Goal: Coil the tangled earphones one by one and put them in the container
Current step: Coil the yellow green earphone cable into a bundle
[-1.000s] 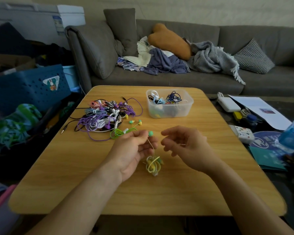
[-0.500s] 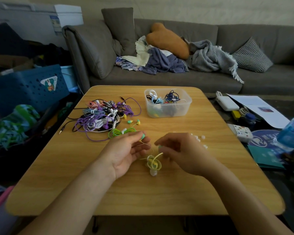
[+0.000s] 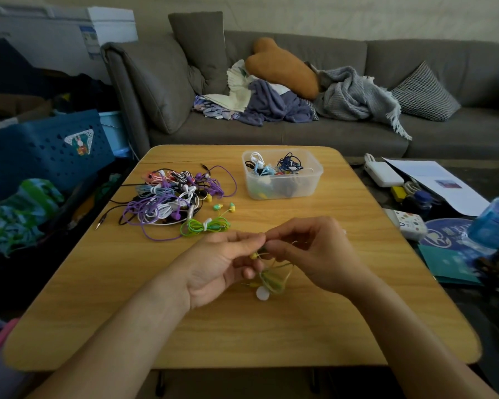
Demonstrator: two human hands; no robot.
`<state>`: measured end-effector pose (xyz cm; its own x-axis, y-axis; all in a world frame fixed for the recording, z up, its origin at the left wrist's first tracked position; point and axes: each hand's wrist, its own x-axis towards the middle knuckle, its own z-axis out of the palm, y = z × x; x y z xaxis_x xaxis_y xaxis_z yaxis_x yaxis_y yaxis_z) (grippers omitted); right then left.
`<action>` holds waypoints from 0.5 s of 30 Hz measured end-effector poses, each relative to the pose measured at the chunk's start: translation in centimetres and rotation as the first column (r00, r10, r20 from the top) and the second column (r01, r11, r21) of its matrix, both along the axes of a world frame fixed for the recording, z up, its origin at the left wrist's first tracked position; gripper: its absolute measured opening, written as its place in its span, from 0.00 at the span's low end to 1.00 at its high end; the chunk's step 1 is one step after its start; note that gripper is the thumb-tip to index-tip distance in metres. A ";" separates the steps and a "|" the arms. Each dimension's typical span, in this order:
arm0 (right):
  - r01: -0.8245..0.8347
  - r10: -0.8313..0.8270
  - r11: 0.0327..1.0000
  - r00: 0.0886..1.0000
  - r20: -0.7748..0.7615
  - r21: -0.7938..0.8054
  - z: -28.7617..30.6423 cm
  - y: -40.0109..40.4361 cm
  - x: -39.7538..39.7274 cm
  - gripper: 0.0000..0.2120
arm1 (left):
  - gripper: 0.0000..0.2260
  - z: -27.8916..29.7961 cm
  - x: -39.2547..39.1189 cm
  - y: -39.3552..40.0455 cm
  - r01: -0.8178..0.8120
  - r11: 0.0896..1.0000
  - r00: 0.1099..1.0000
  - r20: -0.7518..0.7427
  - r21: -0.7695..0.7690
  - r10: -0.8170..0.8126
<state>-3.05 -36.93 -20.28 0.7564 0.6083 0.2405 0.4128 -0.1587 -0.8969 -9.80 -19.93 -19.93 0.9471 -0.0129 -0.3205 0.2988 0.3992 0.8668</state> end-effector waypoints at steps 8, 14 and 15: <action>0.425 -0.397 0.884 0.903 0.168 -0.195 0.9 -2.6 2.4 0.07 | 0.14 -0.4 0.3 0.4 -0.098 0.995 0.995 0.032 0.017 0.097; 0.457 -0.364 0.725 0.889 0.277 -0.515 0.6 -4.6 4.0 0.02 | 0.14 -0.4 0.0 0.1 -0.044 0.998 0.996 0.084 0.045 0.040; 0.463 -0.364 0.714 0.886 0.287 -0.525 0.4 -4.5 4.1 0.03 | 0.14 -0.4 0.0 0.1 -0.038 0.998 0.995 0.089 0.049 0.033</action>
<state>1.07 -41.41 -19.84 0.9486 0.3032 0.0904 0.3049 -0.7998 -0.5170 -9.83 -19.83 -20.30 0.9713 0.0352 -0.2351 0.2067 0.3627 0.9087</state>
